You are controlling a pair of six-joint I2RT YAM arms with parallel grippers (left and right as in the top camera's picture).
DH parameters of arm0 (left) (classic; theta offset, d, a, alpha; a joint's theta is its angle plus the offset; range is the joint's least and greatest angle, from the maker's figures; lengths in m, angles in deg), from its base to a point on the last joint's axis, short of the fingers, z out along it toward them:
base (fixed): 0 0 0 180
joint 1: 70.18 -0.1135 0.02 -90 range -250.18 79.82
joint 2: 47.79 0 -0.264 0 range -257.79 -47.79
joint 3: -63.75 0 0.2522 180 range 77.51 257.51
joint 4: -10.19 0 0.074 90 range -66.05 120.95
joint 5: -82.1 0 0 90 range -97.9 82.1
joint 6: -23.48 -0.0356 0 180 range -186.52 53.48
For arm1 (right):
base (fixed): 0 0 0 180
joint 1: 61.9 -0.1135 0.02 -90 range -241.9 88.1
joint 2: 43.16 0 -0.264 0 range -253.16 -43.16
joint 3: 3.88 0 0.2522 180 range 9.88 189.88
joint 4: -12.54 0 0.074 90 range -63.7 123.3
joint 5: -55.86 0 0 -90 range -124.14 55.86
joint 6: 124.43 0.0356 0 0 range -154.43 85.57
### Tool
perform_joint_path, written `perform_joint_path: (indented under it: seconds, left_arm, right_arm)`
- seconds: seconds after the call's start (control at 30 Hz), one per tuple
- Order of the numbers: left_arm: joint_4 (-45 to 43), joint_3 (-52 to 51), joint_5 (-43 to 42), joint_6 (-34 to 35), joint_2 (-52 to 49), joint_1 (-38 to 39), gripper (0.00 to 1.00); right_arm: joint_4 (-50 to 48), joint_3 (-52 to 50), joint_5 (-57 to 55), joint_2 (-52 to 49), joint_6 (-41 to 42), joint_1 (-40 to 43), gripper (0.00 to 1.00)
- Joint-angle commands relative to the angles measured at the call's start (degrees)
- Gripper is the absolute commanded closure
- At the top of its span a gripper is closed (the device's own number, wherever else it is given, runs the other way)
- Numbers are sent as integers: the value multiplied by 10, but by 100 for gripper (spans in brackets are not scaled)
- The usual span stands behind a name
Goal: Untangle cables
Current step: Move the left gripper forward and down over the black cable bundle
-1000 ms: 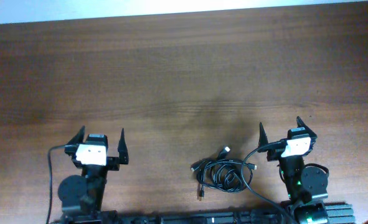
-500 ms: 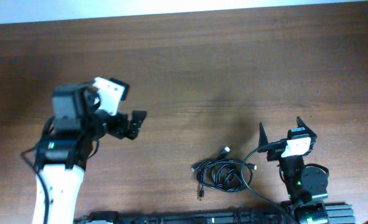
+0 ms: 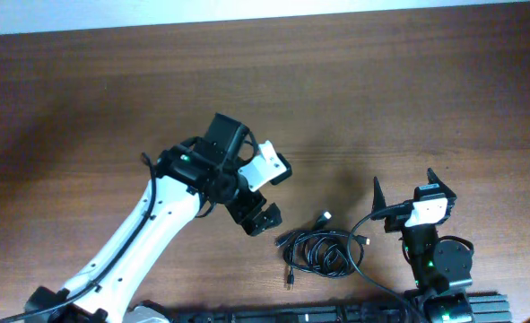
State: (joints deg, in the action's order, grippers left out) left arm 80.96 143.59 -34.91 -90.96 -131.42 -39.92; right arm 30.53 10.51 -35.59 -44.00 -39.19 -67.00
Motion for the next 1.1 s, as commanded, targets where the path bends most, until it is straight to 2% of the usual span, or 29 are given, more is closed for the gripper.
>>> perform_joint_path:
  seconds: [0.0,0.07,0.2,0.3,0.4,0.43,0.47,0.5,0.73,0.8,0.87,0.9,0.93,1.03,1.07]
  left_arm:
    - [-3,8,-38,-3,-17,25,1]
    - [-6,7,-34,5,-34,50,1]
    - [-35,7,29,126,-85,95,1]
    - [-38,7,29,138,-126,123,1]
    - [-39,7,126,178,-171,159,1]
    - [-45,7,156,185,-184,170,7]
    - [-52,7,162,185,-193,177,24]
    - [-56,7,162,184,-198,181,32]
    - [-58,7,172,189,-224,185,34]
    - [-60,7,159,188,-224,194,28]
    - [-65,7,153,189,-224,209,26]
    - [-70,7,153,188,-224,217,20]
    - [-81,7,153,189,-224,225,18]
    - [-121,4,153,189,-224,235,18]
    - [-129,4,155,188,-224,235,24]
  right_arm:
    - [4,-3,3,4,1,3,1]
    - [4,-3,3,4,0,3,1]
    - [4,-3,3,4,0,3,1]
    - [4,-3,3,4,0,3,1]
    - [4,-3,3,4,0,3,1]
    - [4,-3,3,4,0,3,1]
    - [4,-3,3,4,0,3,1]
    - [4,-3,3,4,0,3,1]
    - [4,-3,3,4,0,3,2]
    - [4,-3,3,4,0,3,1]
    - [4,-3,3,4,0,3,1]
    - [4,-3,3,4,0,3,1]
    - [4,-3,3,4,0,3,1]
    - [4,-3,3,4,0,3,2]
    - [4,-3,3,4,0,3,1]
